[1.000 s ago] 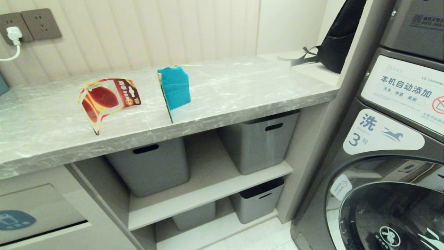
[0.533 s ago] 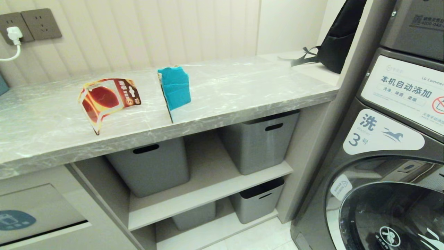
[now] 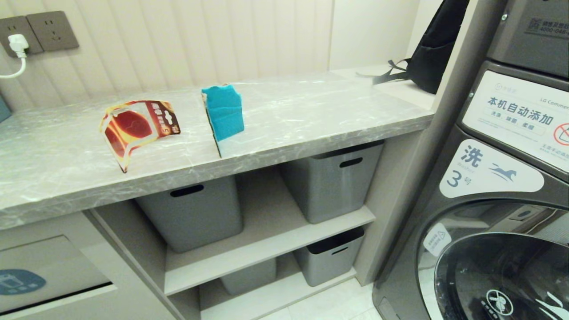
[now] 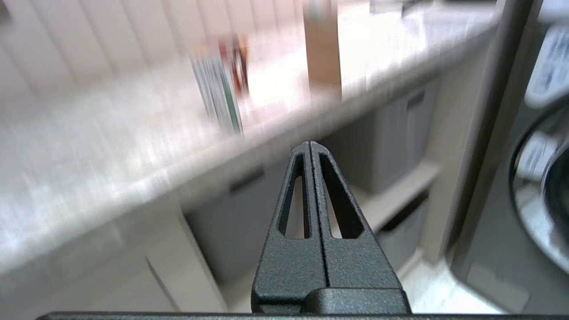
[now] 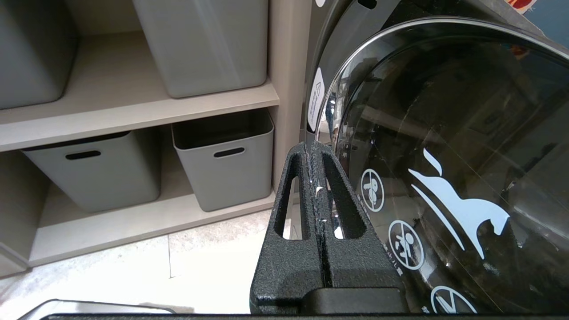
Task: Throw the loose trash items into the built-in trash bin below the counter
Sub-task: Pick up the garbage
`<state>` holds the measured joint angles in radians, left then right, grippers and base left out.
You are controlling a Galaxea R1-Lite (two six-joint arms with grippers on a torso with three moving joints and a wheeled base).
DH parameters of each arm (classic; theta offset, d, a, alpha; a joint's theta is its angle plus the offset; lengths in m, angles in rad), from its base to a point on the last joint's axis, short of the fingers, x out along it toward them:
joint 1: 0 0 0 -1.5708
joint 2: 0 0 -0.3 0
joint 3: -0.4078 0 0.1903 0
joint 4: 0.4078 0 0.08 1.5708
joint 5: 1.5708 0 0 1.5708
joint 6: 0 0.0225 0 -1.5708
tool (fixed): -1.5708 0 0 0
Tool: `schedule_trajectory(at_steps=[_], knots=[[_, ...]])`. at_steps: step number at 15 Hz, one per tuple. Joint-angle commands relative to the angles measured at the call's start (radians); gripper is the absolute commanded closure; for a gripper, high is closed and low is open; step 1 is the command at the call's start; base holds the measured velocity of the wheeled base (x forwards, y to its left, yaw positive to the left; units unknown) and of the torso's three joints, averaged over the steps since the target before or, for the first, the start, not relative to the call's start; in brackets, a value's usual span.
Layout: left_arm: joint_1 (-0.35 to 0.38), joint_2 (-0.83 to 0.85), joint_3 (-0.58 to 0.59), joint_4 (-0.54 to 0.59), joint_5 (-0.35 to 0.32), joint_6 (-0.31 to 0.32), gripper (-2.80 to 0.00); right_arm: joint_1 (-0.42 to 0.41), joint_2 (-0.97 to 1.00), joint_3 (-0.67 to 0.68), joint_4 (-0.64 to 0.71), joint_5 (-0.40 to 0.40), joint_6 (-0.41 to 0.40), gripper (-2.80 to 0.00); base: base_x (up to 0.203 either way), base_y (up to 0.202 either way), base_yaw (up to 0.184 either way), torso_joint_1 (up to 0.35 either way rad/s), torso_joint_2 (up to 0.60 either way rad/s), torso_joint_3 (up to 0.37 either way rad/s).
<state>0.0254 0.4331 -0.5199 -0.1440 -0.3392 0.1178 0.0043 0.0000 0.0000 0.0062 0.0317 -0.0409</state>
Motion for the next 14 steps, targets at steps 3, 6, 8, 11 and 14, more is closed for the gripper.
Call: schedule_trajectory(at_steps=[3,6,8,11,14], knots=[[-0.016,0.203,-0.259,0.083,-0.02,-0.012,0.0,0.0,-0.002,0.0,0.0,0.001,-0.001,0.0,0.0,0.0,0.0,0.0,0.0,0.0],[-0.018,0.21,-0.254,0.104,-0.04,-0.009,-2.8,0.0,-0.002,0.0,0.0,0.001,-0.001,0.0,0.0,0.0,0.0,0.0,0.0,0.0],[-0.018,0.213,-0.246,0.141,-0.072,-0.001,-2.8,0.0,-0.002,0.0,0.0,0.001,-0.001,0.0,0.0,0.0,0.0,0.0,0.0,0.0],[-0.002,0.249,-0.211,0.142,-0.069,0.049,-2.8,0.0,-0.002,0.0,0.0,0.001,-0.001,0.0,0.0,0.0,0.0,0.0,0.0,0.0],[0.006,0.361,-0.2,0.127,-0.048,0.092,-2.8,0.0,-0.002,0.0,0.0,0.001,-0.001,0.0,0.0,0.0,0.0,0.0,0.0,0.0]])
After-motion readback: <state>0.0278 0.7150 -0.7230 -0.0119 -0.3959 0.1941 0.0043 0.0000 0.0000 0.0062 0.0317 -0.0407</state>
